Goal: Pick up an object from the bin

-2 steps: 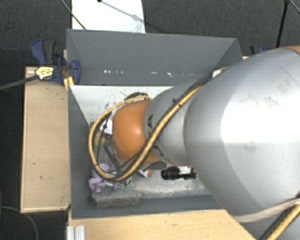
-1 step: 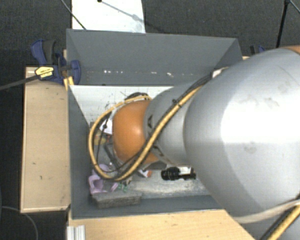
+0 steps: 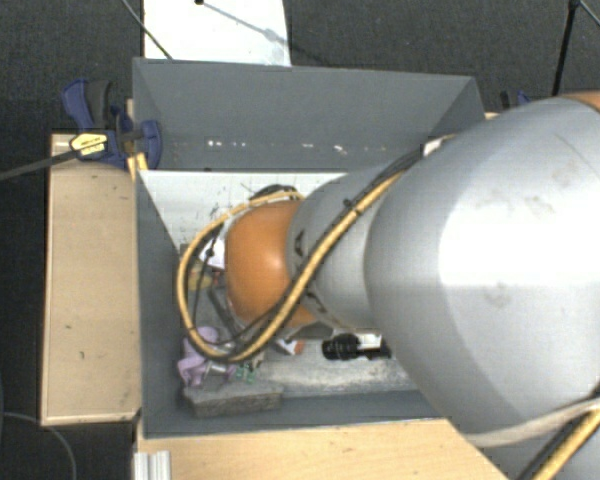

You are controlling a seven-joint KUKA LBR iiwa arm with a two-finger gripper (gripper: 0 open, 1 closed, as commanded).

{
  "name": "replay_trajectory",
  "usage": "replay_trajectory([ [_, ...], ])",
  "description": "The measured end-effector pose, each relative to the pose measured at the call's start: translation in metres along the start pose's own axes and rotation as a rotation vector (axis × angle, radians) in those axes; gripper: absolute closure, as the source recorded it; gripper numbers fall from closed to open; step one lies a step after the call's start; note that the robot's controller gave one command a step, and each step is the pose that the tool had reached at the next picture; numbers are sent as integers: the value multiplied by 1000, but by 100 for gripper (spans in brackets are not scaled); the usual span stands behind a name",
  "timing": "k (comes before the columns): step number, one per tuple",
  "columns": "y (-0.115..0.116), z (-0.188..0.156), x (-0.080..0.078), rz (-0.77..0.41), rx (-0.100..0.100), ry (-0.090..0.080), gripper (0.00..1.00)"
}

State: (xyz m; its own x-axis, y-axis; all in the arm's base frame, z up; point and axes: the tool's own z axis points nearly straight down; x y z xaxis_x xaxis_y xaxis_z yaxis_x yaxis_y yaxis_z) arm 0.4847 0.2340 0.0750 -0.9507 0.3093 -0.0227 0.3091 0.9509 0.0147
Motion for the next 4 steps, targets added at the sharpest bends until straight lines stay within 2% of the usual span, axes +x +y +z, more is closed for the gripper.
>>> replay_trajectory([
  [1,-2,2,5,-1,10,15,100],
  [2,-2,2,5,0,10,15,100],
  [3,3,1,3,-26,26,21,100],
  [4,8,0,-6,-83,31,21,100],
])
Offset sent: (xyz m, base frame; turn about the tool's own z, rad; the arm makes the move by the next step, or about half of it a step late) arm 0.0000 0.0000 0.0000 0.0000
